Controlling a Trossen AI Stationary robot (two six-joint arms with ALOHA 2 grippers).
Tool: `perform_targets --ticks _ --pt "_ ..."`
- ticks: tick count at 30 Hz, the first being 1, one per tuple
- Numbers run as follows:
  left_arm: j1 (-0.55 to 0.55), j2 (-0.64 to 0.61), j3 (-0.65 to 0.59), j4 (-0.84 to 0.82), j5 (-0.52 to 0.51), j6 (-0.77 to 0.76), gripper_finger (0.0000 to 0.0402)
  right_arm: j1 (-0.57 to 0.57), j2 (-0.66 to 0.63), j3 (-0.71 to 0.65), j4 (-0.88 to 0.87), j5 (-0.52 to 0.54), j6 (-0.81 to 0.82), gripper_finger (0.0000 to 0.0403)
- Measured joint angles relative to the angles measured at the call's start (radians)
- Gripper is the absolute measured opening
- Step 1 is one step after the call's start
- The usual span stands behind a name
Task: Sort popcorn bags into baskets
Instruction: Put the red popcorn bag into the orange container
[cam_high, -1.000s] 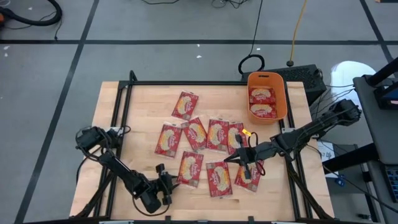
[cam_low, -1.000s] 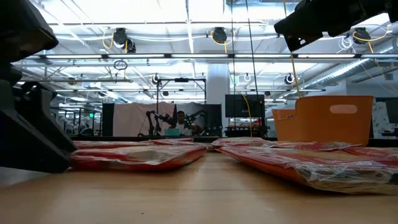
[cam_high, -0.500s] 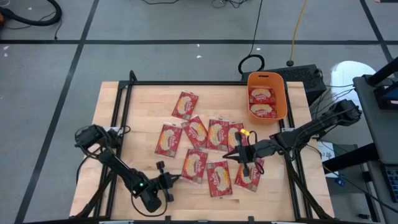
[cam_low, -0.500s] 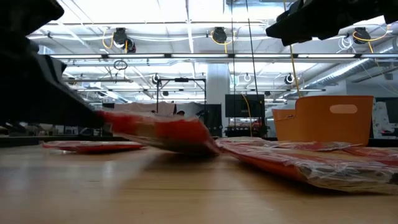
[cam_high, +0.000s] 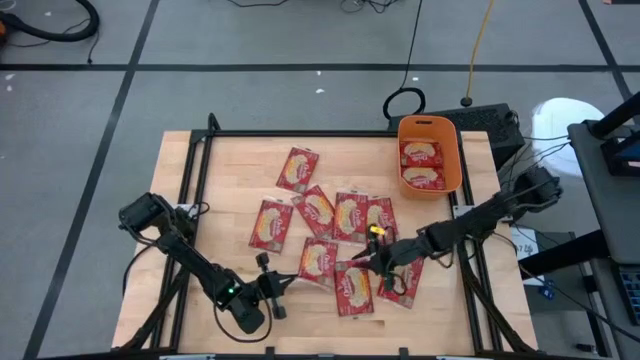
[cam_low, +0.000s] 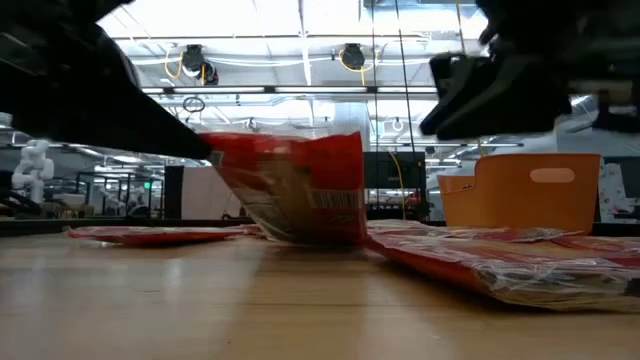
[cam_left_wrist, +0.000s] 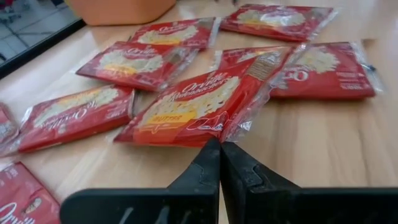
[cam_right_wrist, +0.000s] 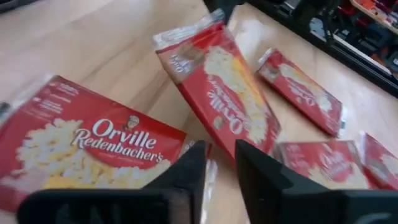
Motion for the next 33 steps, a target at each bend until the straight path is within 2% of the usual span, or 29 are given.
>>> perform_targets --ticks 7,13,15,17,19,26,30,33 --pt "0.021 0.0 0.0 0.027 0.003 -0.004 0.0001 0.036 0.228 0.003 0.305 0.053 -0.166 0.0165" --pt "0.026 0.0 0.001 0.067 0.005 -0.003 0.0001 0.021 0.372 0.106 0.34 0.06 -0.249 0.0204" --pt "0.028 0.0 0.001 0.077 0.005 0.0 0.0001 0.016 0.417 0.147 0.345 0.123 -0.27 0.0203" --pt "0.028 0.0 0.001 0.076 0.005 -0.005 0.0001 0.016 0.452 0.193 0.357 0.217 -0.287 0.0196" --pt "0.028 0.0 0.001 0.077 0.005 -0.011 0.0001 0.015 0.465 0.221 0.34 0.268 -0.319 0.0182" --pt "0.025 -0.001 0.001 0.07 0.03 -0.016 0.0005 -0.004 0.456 0.233 0.285 0.265 -0.284 0.0093" --pt "0.031 -0.001 0.002 0.072 0.132 -0.016 0.003 -0.002 0.455 0.232 0.278 0.264 -0.281 0.0038" --pt "0.031 -0.001 0.002 0.077 0.167 -0.03 0.006 -0.001 0.452 0.232 0.286 0.265 -0.28 0.0014"
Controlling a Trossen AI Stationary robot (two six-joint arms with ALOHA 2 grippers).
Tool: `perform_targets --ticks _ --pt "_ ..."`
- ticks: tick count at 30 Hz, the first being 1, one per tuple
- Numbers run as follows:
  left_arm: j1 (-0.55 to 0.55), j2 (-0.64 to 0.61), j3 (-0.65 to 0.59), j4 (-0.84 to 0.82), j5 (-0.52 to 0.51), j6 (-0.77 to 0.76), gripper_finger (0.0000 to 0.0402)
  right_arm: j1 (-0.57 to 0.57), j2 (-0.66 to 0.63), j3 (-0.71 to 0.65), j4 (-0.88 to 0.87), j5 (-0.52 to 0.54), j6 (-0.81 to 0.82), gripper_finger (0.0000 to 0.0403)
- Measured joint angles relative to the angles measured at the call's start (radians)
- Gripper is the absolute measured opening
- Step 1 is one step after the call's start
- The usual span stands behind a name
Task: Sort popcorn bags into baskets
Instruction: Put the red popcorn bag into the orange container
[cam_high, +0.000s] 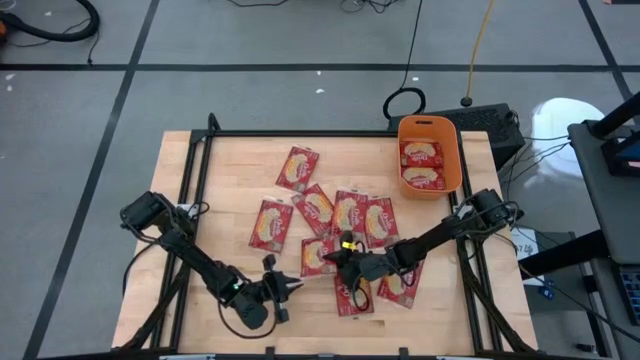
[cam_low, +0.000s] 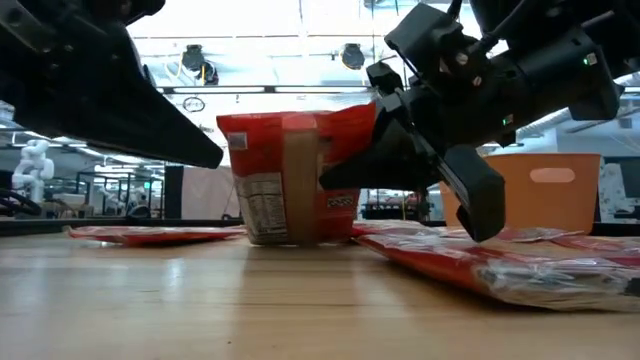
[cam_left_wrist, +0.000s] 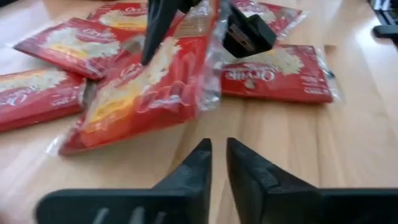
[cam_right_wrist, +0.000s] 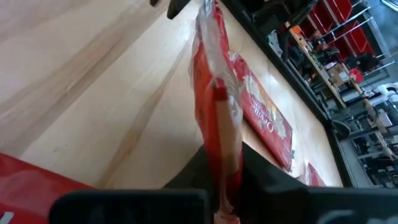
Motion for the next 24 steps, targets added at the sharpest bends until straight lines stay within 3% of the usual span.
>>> perform_targets --ticks 6,11,18,24 --pt "0.0 0.0 0.0 0.044 -0.018 -0.017 0.0143 0.0 -0.054 -0.001 -0.053 -0.055 0.064 0.0028" --pt "-0.003 0.0 0.0 0.085 -0.08 0.059 0.02 0.013 -0.174 -0.002 -0.185 -0.089 0.151 0.0029" --pt "0.01 0.0 0.0 0.31 -0.204 0.372 0.0224 0.02 -0.388 -0.002 -0.425 -0.104 0.392 0.0017" --pt "0.068 0.0 0.0 0.52 -0.22 0.568 0.0225 0.02 -0.543 -0.002 -0.537 -0.103 0.612 0.002"
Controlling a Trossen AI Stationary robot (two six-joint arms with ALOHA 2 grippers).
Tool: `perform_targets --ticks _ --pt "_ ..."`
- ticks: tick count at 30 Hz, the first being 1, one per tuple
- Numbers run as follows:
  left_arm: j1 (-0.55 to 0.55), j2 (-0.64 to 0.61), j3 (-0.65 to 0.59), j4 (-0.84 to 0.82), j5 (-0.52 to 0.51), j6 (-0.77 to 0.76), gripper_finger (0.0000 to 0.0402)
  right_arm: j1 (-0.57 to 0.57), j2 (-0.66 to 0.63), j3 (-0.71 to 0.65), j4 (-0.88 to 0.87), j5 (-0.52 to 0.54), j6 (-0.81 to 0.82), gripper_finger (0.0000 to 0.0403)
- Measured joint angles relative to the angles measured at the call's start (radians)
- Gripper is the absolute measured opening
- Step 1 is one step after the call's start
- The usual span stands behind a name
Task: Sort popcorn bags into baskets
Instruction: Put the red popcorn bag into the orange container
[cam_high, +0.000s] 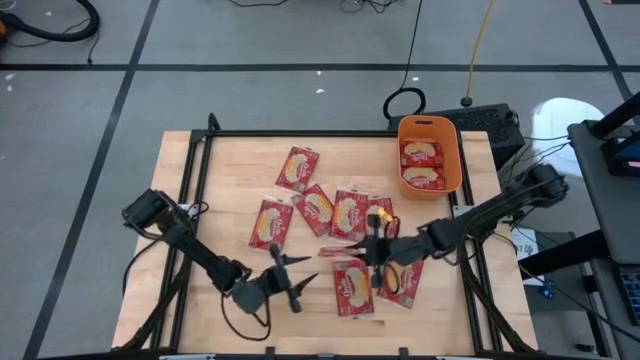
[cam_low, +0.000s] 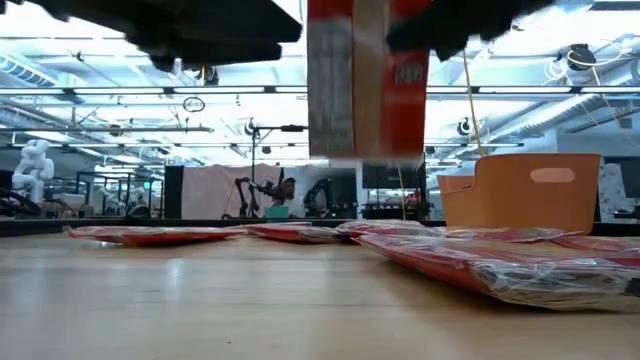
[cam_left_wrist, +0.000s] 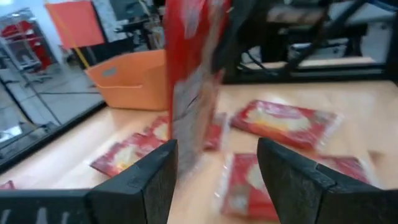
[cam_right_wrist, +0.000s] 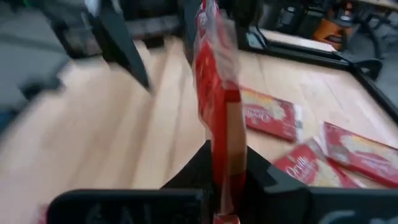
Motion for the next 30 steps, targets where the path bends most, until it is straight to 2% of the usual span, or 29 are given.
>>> perform_targets --ticks 2,6,12,14,19,22,25,30 --pt "0.028 0.0 0.0 0.024 0.024 0.009 0.0225 0.007 -0.027 0.001 0.0 -0.033 0.024 0.0021" --pt "0.085 0.0 0.0 0.062 0.178 0.022 0.0226 0.026 -0.042 0.001 0.017 -0.034 0.016 0.0021" --pt "0.143 0.0 0.0 0.072 0.232 -0.012 0.0213 0.032 -0.035 0.001 0.08 -0.033 -0.016 0.0022" --pt "0.141 0.0 0.0 0.075 0.237 0.011 0.0186 0.032 -0.035 0.001 0.081 -0.033 -0.017 0.0022" --pt "0.128 0.0 0.0 0.079 0.24 0.068 0.0078 0.032 -0.035 -0.001 0.088 -0.032 -0.067 0.0022" --pt "0.121 0.0 0.0 0.101 0.277 0.069 0.002 0.032 -0.035 -0.033 0.18 -0.036 -0.081 0.0027" --pt "0.113 0.0 0.0 0.168 0.3 0.091 0.0019 0.033 -0.035 -0.085 0.323 -0.031 -0.127 0.0056" --pt "0.094 0.0 0.0 0.277 0.272 0.166 0.0033 0.032 -0.035 -0.189 0.608 -0.029 -0.18 0.0127"
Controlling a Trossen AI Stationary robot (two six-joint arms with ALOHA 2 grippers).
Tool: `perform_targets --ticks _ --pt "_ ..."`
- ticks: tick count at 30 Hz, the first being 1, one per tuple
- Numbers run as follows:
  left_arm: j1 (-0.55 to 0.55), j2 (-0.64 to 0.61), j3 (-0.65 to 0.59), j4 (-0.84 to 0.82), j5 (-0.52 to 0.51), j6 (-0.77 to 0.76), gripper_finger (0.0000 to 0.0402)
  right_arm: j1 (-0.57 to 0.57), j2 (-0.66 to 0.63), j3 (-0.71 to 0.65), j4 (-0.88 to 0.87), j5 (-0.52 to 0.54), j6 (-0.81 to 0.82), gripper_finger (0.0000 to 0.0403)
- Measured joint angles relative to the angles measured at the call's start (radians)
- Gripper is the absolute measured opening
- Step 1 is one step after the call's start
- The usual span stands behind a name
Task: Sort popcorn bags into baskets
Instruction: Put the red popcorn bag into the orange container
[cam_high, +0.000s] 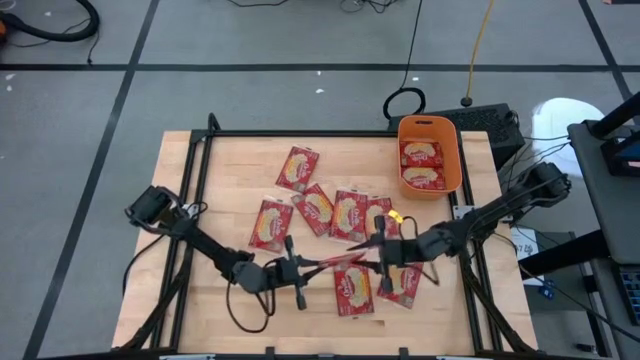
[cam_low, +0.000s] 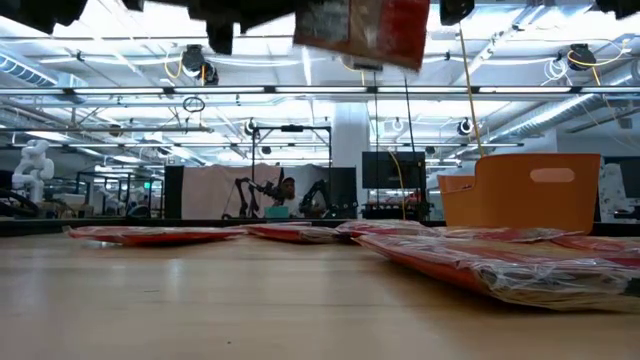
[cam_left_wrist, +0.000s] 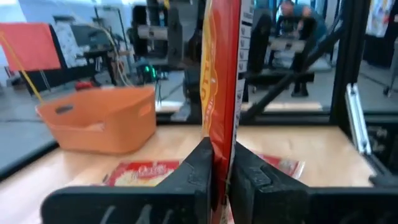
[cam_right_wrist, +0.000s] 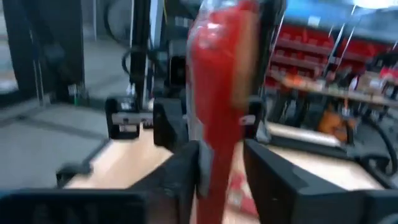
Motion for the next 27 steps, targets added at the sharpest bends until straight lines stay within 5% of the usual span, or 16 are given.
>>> perform_targets --ticks 7,22,27 --pt "0.006 0.0 0.0 0.039 -0.015 0.03 0.0016 0.0 0.0 -0.073 0.154 -0.001 -0.022 0.0151" --pt "0.055 0.0 0.0 0.071 0.185 0.04 0.0036 -0.009 0.0 -0.074 0.159 -0.065 -0.021 0.0013" --pt "0.062 0.0 0.0 0.006 0.215 -0.006 0.0078 -0.008 0.0 -0.075 0.132 -0.064 -0.021 0.0016"
